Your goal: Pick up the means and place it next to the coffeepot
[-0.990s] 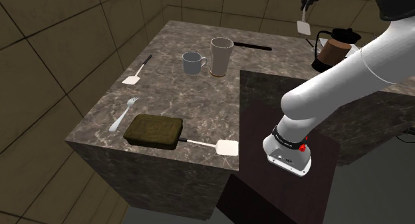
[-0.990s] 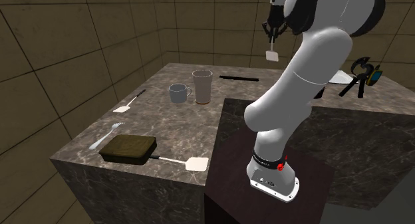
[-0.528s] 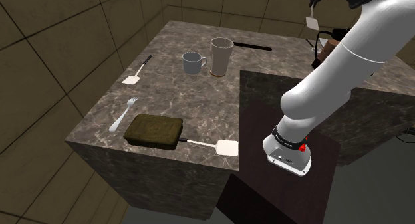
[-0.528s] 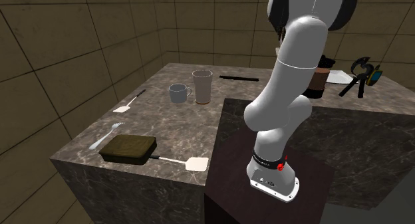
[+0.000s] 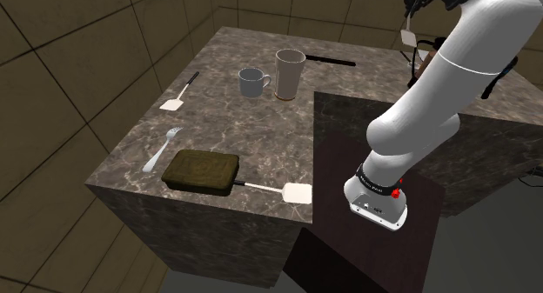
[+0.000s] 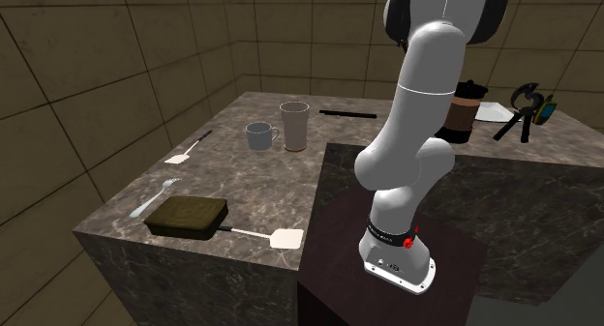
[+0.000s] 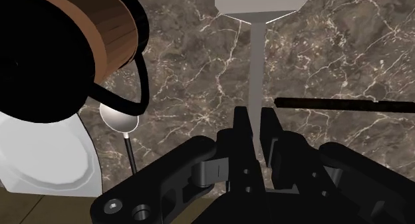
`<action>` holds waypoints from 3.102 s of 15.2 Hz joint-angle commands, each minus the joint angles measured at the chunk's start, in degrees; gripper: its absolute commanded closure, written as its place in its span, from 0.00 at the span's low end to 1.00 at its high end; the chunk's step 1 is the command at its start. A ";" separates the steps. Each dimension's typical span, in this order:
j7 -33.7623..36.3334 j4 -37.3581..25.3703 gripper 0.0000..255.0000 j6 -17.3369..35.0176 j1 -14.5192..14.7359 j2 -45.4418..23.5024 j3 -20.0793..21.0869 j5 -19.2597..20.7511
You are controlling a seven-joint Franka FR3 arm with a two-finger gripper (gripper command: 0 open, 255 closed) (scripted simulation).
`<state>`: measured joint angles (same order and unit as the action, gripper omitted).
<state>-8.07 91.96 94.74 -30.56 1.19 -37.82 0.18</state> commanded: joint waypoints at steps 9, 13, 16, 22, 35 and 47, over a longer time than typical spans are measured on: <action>0.60 9.10 1.00 8.09 0.17 1.31 0.25 0.83; 0.64 12.30 1.00 11.19 0.16 1.43 0.24 0.93; 0.60 14.54 1.00 13.50 0.12 1.36 0.19 0.89; 0.31 18.64 1.00 18.05 0.03 0.78 0.04 0.53; -1.37 25.90 1.00 27.76 -0.28 -2.34 -0.33 -1.73; -4.45 30.68 1.00 36.41 -0.91 -7.40 -0.11 -6.06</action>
<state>-11.98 122.51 130.43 -31.30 -5.45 -37.97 -5.20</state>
